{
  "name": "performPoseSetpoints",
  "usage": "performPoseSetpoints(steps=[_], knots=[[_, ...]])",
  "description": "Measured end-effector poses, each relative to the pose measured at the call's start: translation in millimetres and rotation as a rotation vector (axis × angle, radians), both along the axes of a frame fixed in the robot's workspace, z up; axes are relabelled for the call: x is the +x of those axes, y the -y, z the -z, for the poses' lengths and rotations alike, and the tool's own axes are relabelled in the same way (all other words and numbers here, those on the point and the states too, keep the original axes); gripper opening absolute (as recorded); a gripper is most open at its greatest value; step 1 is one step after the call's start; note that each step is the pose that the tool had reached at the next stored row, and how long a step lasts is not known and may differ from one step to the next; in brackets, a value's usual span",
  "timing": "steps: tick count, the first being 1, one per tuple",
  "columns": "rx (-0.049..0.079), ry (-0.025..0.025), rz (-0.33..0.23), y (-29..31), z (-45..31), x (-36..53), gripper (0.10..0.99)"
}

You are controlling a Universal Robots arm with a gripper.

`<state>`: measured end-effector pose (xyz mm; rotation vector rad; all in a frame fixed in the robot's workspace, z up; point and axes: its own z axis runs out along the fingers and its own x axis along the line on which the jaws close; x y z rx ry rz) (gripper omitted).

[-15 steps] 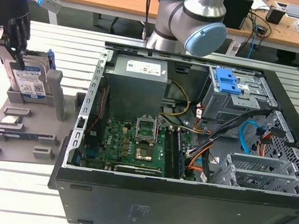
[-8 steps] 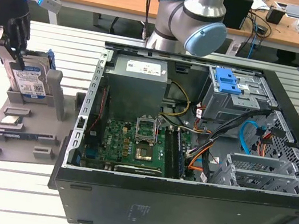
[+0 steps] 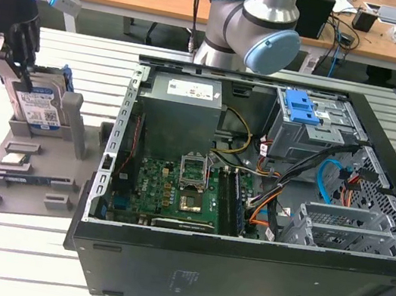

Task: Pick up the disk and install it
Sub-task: 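Pick up the disk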

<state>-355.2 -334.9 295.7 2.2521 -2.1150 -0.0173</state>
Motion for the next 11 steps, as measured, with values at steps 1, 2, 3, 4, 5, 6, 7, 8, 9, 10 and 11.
performPoseSetpoints(steps=[1, 2, 3, 4, 5, 6, 7, 8, 9, 10, 11], knots=[[0.0, 0.0, 0.0, 0.0, -1.0, 0.0, 0.365], [0.0, 0.0, 0.0, -0.1, -2.6, 0.0, 0.365], [0.0, 0.0, 0.0, -0.2, -3.9, 0.0, 0.365], [0.0, 0.0, 0.0, -0.2, -5.7, 0.0, 0.365], [0.0, 0.0, 0.0, -0.4, -7.7, 0.0, 0.365], [0.0, 0.0, 0.0, -0.5, -10.7, 0.0, 0.365], [0.0, 0.0, 0.0, -0.6, -12.6, 0.0, 0.365], [0.0, -0.0001, 0.0, -0.6, -14.1, 0.0, 0.365], [0.0, 0.0, 0.0, -0.7, -16.0, 0.0, 0.365], [0.0, 0.0, 0.0, -0.7, -17.7, 0.0, 0.365], [0.0, 0.0001, 0.0, -0.8, -19.5, 0.0, 0.365]])
